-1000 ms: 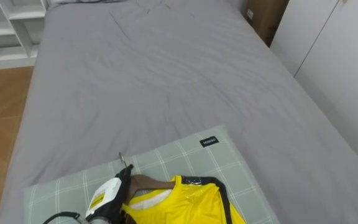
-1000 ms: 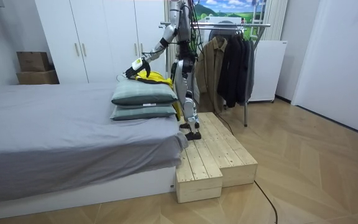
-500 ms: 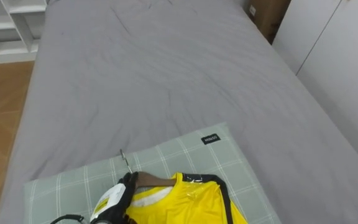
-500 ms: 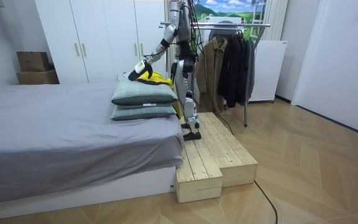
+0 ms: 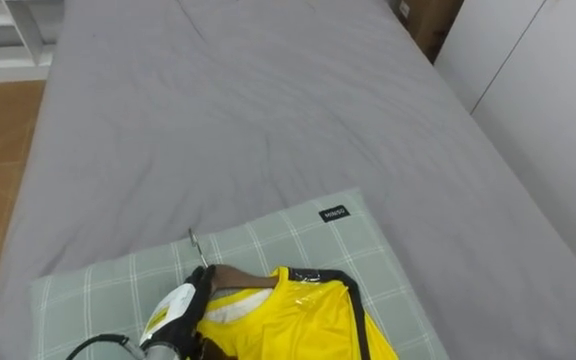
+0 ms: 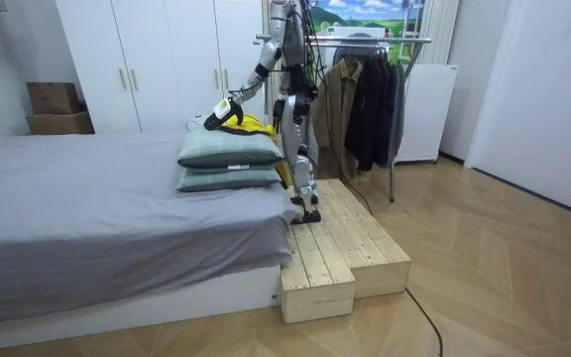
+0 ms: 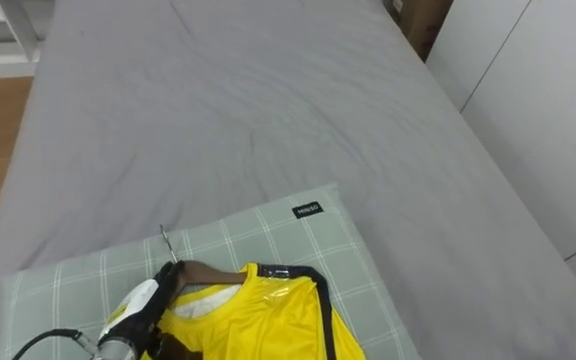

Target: Hang clothes

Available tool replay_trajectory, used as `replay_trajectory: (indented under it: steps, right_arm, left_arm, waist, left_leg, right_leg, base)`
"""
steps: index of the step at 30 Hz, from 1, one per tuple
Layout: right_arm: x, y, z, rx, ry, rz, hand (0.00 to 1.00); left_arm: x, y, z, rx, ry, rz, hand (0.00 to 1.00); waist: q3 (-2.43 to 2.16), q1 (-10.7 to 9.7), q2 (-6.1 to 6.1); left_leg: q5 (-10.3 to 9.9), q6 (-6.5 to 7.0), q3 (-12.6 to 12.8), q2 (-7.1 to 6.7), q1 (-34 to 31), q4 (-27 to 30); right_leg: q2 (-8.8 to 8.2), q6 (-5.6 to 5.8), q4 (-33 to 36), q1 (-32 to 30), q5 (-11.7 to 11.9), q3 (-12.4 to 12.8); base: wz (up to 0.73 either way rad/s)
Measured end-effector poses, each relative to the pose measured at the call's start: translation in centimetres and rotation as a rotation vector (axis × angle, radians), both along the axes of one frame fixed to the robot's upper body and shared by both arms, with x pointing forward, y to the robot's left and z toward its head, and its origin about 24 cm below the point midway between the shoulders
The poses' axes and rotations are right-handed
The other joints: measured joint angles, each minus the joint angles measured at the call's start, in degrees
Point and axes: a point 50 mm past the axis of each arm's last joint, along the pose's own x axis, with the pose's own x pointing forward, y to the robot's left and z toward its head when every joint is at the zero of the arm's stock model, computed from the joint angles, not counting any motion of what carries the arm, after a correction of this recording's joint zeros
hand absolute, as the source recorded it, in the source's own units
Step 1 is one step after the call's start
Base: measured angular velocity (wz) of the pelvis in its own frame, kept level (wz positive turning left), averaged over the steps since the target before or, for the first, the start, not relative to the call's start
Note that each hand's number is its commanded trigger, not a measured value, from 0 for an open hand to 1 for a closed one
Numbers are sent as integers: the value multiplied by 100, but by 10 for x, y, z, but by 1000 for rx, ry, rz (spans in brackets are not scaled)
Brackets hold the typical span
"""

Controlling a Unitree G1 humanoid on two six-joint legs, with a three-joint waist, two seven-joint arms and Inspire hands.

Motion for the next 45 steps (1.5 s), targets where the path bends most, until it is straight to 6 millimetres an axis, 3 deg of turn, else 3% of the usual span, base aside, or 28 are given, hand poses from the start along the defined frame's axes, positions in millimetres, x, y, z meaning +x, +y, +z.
replay_trajectory:
  steps: [17,27,34,45]
  right_arm:
    - [11,4,3,1,-21,44,0]
    - [15,6,4,4,-31,58,0]
    - [12,7,3,21,-23,39,0]
    - [10,6,2,21,-18,30,0]
  left_arm:
    - [8,1,7,-1,-23,2,0]
    - [9,-10,8,-8,-64,4,0]
    - [5,-15,7,-19,-70,-5,0]
    - [-5,-18,0,-12,-53,-7,0]
  waist:
    - [8,4,-14]
    - [45,102,67]
    - [28,124,119]
    - [0,127,104]
  left_leg:
    - [87,-47,4,41,-224,2]
    - [92,-40,-5,39,-281,-7]
    - [94,-44,-51,40,-302,6]
    - [128,-41,-51,27,-249,0]
  right_leg:
    - [38,-55,90,-262,44,-3]
    - [32,-53,78,-306,56,-35]
    - [21,-53,79,-290,56,-173]
    - [8,-54,98,-246,57,-175]
  base:
    - [0]
    - [1]
    - [4]
    - [0]
